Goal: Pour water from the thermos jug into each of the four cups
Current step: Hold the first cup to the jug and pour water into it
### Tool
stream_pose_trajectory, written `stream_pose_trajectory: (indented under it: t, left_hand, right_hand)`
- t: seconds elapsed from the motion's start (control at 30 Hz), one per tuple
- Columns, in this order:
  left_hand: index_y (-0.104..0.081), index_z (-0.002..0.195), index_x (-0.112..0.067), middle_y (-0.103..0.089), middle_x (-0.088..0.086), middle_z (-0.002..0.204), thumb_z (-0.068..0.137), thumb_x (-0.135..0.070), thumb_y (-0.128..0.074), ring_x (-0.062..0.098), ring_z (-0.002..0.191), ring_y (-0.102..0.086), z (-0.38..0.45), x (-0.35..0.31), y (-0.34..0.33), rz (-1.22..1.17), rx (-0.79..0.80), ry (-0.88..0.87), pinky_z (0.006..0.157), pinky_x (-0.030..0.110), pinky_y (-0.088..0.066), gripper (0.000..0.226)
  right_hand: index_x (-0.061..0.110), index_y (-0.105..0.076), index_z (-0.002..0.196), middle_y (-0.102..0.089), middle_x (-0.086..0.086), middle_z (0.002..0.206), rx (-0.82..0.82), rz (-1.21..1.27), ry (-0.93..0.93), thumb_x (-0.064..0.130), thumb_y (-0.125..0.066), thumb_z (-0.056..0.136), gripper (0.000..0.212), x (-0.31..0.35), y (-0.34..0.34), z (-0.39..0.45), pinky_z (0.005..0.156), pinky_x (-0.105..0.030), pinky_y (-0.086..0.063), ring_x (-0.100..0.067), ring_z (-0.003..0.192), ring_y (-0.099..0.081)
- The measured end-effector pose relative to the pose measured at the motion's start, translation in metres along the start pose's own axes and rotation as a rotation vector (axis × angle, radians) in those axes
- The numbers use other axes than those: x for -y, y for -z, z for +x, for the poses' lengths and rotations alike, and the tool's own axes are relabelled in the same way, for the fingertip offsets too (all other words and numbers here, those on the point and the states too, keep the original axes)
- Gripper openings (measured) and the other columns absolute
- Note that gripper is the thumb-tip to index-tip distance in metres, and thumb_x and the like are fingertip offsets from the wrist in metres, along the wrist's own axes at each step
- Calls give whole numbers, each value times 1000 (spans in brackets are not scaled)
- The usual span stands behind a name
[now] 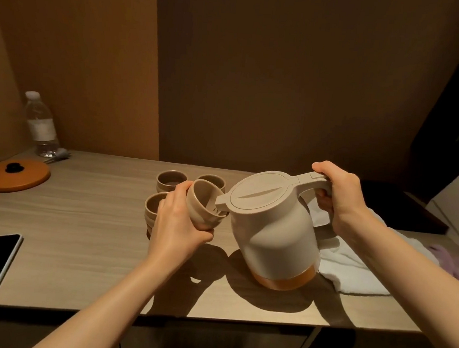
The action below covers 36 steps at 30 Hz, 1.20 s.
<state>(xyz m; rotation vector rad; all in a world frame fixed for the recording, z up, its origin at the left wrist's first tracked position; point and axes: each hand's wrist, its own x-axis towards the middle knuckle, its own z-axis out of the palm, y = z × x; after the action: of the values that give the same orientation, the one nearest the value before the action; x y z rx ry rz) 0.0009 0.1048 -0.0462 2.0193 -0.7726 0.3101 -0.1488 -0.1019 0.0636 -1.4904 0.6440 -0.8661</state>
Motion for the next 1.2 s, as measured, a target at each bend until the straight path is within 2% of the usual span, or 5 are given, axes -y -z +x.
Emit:
stream_pose_trajectory:
  t: [0.27,0.63,0.97,1.2]
  left_hand:
    - [-32,137,-30,-52,-4,128,51,-24,-92,20,121,-43,-12,0,-7,-57,-1,49,86,28,-39,105]
    - [-33,132,-33,-54,-5,126,48,-27,-91,20,120,-47,-20,2,-14,-106,-14,77,92,33,-44,102]
    - [-33,135,-28,-55,-2,128,50,-25,-92,19,121,-48,-28,0,-19,-161,-25,112,93,30,-41,104]
    - [-32,136,-28,-54,-2,130,49,-25,-93,19,124,-48,-30,-2,-21,-181,-37,139,100,37,-44,106]
  right_hand:
    - [14,-54,54,-48,7,41,-7,-7,-13,28,-63,81,32,-2,1,0,34,-14,-30,-3,33,-41]
    - [14,-55,54,-47,8,38,-15,-47,-30,28,-63,82,32,-1,0,0,34,-14,-30,-3,31,-41]
    - [14,-56,55,-49,8,39,-9,-80,-28,30,-63,82,33,-3,2,0,34,-14,-31,-3,32,-42]
    - [13,-57,55,-50,5,44,-5,-100,-31,32,-63,82,33,-2,2,1,36,-15,-32,-4,37,-43]
